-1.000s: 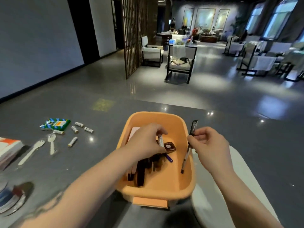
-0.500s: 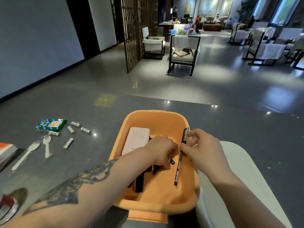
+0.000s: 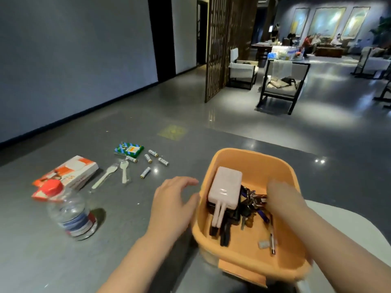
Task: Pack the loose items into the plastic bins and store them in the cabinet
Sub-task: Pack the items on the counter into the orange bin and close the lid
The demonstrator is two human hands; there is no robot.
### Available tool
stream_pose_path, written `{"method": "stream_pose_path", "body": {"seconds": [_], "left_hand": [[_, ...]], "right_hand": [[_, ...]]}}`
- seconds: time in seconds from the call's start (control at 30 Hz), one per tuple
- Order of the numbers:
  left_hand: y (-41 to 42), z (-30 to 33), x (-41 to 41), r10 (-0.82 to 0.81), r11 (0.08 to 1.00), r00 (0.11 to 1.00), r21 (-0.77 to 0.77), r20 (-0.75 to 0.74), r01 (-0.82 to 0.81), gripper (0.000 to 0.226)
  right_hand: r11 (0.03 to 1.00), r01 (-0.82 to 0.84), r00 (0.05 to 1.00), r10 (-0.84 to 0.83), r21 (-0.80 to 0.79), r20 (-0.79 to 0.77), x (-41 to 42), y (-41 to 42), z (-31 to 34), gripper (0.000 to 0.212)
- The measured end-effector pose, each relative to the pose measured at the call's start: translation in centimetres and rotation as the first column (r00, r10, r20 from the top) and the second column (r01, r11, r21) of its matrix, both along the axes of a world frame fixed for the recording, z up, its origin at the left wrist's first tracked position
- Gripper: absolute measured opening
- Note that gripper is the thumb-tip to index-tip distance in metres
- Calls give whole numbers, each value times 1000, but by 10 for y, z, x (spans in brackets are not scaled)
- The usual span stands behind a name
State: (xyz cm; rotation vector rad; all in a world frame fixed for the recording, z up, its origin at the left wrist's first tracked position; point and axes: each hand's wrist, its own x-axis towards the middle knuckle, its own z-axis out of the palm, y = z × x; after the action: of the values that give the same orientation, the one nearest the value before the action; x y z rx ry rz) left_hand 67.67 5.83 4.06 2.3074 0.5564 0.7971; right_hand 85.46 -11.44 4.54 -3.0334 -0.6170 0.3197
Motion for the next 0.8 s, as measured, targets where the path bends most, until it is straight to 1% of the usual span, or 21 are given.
{"method": "stream_pose_path", "body": {"seconds": [0.1, 0.17, 0.2, 0.27, 0.37, 0.43, 0.53, 0.6, 0.67, 0.73, 0.8], "left_hand": [[32, -16, -44, 145, 989, 989, -30, -41, -146, 28], [48, -28, -69, 230, 972, 971, -44, -68, -233, 28], [53, -34, -78, 255, 965, 963, -47, -86, -259, 28], [60, -44, -90, 272, 957, 955, -70, -116, -281, 28], [75, -50, -88, 265, 956, 954, -88, -144, -279, 30], [90, -48, -72, 264, 955, 952, -97, -157, -280, 32], [115, -43, -39, 265, 947, 951, -140, -161, -288, 35], [133, -44, -15, 276, 941, 938, -140, -211, -309, 37], [152, -49, 8, 291, 941, 913, -89, -287, -327, 38], [167, -58, 29, 278, 957, 875, 39, -396, -287, 37], [182, -64, 48, 244, 969, 815, 165, -525, -184, 43]], "right_hand": [[1000, -29, 1000, 29, -13, 9, -3, 2, 6, 4], [997, -70, 996, 69, 17, 49, -7, 10, 16, 12], [993, -96, 993, 91, 63, 77, -12, 17, 23, 16], [964, -174, 979, 147, 199, 143, -29, 38, 36, 20], [863, -358, 928, 286, 355, 239, -56, 86, 50, 20], [804, -425, 904, 358, 415, 232, -67, 121, 54, 19], [777, -445, 893, 422, 446, 155, -65, 168, 47, 24], [778, -478, 874, 467, 408, 133, -53, 196, 34, 31], [782, -535, 840, 534, 320, 98, -36, 222, 20, 37], [768, -617, 785, 615, 168, 74, -15, 245, 7, 40], [719, -695, 718, 693, 9, 61, 7, 268, -3, 42]]}}
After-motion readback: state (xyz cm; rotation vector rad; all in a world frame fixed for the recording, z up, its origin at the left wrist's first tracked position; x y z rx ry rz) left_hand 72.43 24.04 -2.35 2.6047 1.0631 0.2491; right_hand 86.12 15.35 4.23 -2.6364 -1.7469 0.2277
